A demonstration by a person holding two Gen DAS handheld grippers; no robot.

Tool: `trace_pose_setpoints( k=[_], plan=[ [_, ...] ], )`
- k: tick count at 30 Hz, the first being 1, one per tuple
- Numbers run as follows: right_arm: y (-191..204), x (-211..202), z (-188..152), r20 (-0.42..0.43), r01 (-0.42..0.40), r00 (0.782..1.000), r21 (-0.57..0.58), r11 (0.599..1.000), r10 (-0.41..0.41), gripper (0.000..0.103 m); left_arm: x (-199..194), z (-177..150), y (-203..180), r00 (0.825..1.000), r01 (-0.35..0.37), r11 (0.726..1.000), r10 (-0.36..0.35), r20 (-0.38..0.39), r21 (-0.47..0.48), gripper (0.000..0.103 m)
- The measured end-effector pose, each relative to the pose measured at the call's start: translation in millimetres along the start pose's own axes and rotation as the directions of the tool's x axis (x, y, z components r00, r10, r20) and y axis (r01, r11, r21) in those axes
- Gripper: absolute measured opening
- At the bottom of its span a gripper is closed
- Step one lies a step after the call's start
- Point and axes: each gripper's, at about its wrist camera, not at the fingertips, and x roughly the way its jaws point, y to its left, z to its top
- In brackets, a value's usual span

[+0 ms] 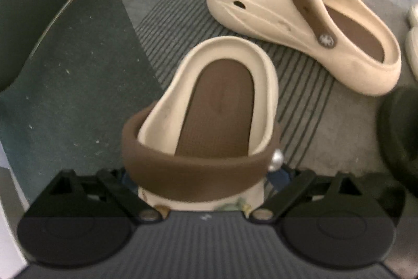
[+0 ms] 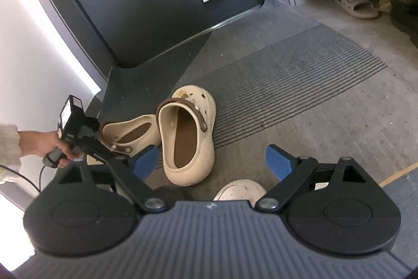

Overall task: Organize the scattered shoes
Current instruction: 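Carry the second clog and set it down, opening the left gripper, then grasp the second clog by its strap with the right gripper and lift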

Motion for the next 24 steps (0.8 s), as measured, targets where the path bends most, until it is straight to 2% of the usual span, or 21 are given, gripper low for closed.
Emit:
trace_pose_setpoints(
  k=[2,6,12,14,17,18,20,21,23,24],
  plan=[
    [6.5,1.8,-1.2,-0.004,0.006,1.000,-0.020,1.000,-0.006,0.091,-1.9,1.8,0.1,1.000,-0.014,1.000,0.014,-0.007,-0.027,0.099],
    [18.5,-8.8,8.6,0.006,-0.035,0.999,-0.053,0.998,0.035,0.091,-73.8,4.0,-10.2,0.997,-0.019,0.994,0.027,0.068,-0.110,0.100],
    [59.1,-54.0,44.0,0.014,-0.086,0.995,-0.279,0.956,0.094,0.091,-182.7,7.1,-25.8,0.982,-0.014,0.972,0.057,0.179,-0.233,0.102],
    [71.5,-66.1,62.5,-0.012,-0.113,0.993,-0.291,0.950,0.114,0.091,-219.0,8.2,-30.9,0.974,-0.010,0.962,0.071,0.214,-0.273,0.103],
    [91.4,-85.8,98.0,-0.042,-0.161,0.987,-0.258,0.953,0.155,0.091,-290.5,13.0,-34.3,0.966,-0.013,0.911,0.119,0.231,-0.413,0.103],
    [98.2,-92.6,111.0,-0.051,-0.178,0.984,-0.238,0.955,0.171,0.091,-323.2,15.2,-36.4,0.970,-0.035,0.874,0.147,0.195,-0.485,0.103],
    [111.9,-106.1,137.2,-0.066,-0.211,0.977,-0.199,0.957,0.202,0.091,-379.5,14.2,-42.5,0.969,-0.063,0.821,0.186,0.161,-0.568,0.103],
    [118.9,-112.9,150.3,-0.073,-0.227,0.974,-0.180,0.957,0.217,0.091,-406.2,11.4,-46.7,0.966,-0.056,0.801,0.195,0.172,-0.596,0.103],
    [140.4,-126.0,177.3,-0.084,-0.196,0.980,-0.196,0.961,0.183,0.091,-444.3,6.6,-54.6,0.957,-0.049,0.774,0.216,0.191,-0.631,0.103],
    [152.6,-127.0,189.1,-0.104,-0.190,0.980,-0.201,0.961,0.172,0.091,-477.9,1.4,-64.9,0.944,-0.048,0.741,0.252,0.211,-0.670,0.103]
  ],
)
